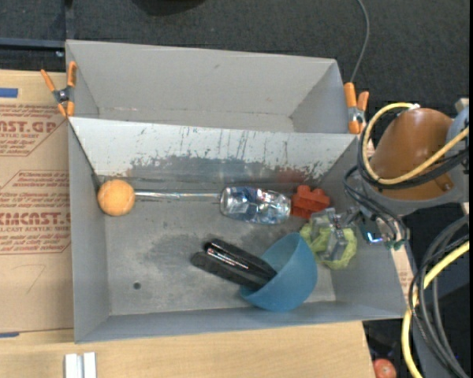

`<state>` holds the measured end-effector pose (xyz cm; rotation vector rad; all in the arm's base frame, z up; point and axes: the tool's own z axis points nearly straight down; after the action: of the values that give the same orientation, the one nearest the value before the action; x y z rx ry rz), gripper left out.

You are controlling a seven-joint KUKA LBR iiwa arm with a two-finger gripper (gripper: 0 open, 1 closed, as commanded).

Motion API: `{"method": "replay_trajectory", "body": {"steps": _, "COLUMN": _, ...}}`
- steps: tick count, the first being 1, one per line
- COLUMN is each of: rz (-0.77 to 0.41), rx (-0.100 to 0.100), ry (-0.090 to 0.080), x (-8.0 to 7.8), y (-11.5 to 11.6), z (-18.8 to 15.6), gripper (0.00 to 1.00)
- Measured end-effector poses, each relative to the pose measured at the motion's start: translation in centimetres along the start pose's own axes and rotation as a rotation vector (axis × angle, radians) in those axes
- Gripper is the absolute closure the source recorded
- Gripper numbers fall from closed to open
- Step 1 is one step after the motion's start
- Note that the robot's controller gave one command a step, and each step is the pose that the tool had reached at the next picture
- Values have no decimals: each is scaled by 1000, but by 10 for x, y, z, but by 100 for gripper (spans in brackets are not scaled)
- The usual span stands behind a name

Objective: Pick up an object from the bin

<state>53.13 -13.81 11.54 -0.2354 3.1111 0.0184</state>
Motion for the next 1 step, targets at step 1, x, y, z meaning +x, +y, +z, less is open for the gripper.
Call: {"method": "replay_trajectory", "body": {"steps": 1, "rz": 20, "rx": 4, "ry": -3, "x": 9, "y": -4, "z": -81, "gripper": 100}}
